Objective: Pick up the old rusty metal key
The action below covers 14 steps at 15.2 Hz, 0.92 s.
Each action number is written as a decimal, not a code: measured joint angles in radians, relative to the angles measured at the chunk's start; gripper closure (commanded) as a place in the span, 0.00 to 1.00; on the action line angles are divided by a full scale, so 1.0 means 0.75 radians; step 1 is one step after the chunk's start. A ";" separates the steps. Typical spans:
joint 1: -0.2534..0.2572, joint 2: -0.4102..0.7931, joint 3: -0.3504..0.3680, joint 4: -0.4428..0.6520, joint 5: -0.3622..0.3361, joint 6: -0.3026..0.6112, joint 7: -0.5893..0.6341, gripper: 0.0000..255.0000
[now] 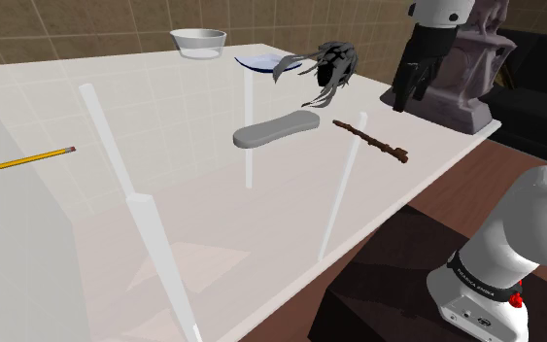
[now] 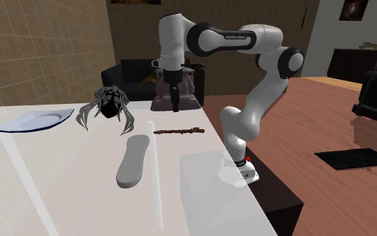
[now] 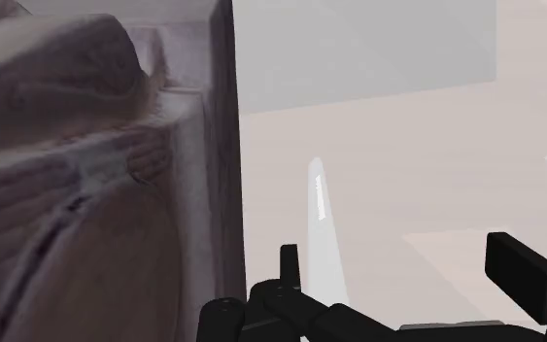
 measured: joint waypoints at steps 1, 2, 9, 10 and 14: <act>0.000 0.000 0.000 0.000 0.000 0.000 0.000 0.00; 0.003 -0.011 0.007 -0.012 0.012 0.009 0.013 0.00; 0.069 -0.084 0.159 -0.086 0.209 0.132 0.243 0.00; 0.080 -0.088 0.190 -0.085 0.241 0.150 0.284 0.00; 0.104 -0.090 0.266 -0.094 0.323 0.229 0.387 0.00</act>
